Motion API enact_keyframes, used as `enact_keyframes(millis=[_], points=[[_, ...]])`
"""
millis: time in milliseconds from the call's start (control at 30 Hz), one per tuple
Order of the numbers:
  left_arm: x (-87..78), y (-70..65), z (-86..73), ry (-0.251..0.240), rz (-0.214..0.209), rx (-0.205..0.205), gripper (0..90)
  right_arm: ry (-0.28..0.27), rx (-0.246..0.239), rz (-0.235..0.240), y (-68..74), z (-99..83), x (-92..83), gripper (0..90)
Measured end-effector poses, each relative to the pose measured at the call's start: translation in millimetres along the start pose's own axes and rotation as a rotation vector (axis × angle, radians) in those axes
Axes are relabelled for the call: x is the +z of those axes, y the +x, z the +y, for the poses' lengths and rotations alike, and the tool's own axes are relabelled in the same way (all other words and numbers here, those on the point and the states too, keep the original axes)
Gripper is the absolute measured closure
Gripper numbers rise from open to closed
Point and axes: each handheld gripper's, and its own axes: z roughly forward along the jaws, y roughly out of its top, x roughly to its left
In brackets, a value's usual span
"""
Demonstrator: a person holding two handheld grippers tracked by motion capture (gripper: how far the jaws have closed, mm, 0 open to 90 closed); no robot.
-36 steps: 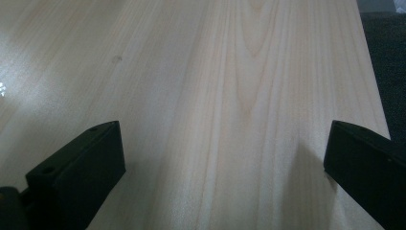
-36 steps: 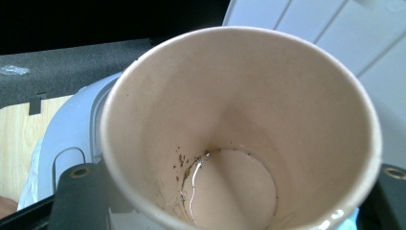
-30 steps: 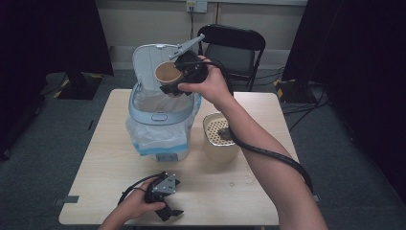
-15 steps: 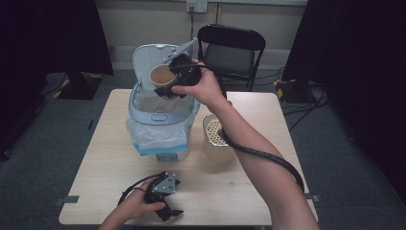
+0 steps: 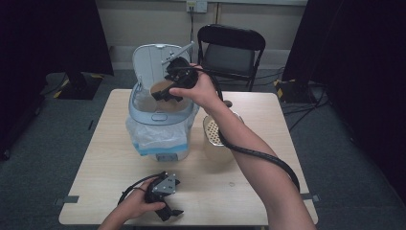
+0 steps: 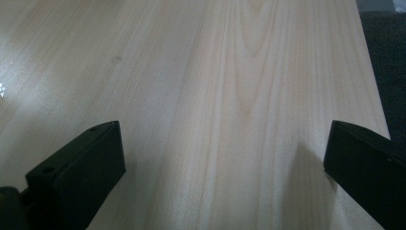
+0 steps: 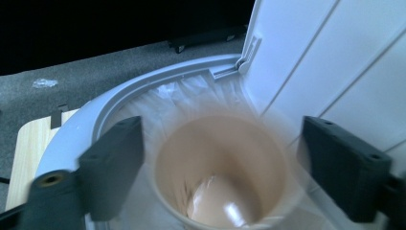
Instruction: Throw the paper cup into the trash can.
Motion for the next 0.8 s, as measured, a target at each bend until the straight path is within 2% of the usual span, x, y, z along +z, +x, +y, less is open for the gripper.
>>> enact_keyframes(millis=[167, 200, 533, 567, 800], points=[[1.3, 0.0, -0.9, -0.019, -0.003, -0.001, 0.0, 0.022, 0.006, 0.006, -0.6, -3.0, -2.1, 15.6], [0.4, 1.4, -0.8, -0.006, -0.004, 0.019, 0.0, 0.022, 0.006, 0.006, -0.8, -3.7, -3.6, 15.7], [0.5, 1.1, -0.8, -0.009, -0.003, 0.016, 0.0, 0.024, 0.002, -0.017, -7.6, -15.8, -26.8, 16.9], [0.8, -0.2, -0.4, -0.014, -0.003, -0.005, 0.0, 0.027, 0.006, -0.02, -8.2, -17.6, -29.2, 16.9], [0.9, 0.1, -0.5, -0.013, -0.003, -0.003, 0.0, 0.047, 0.012, -0.047, -15.8, -31.2, -44.4, 18.2]])
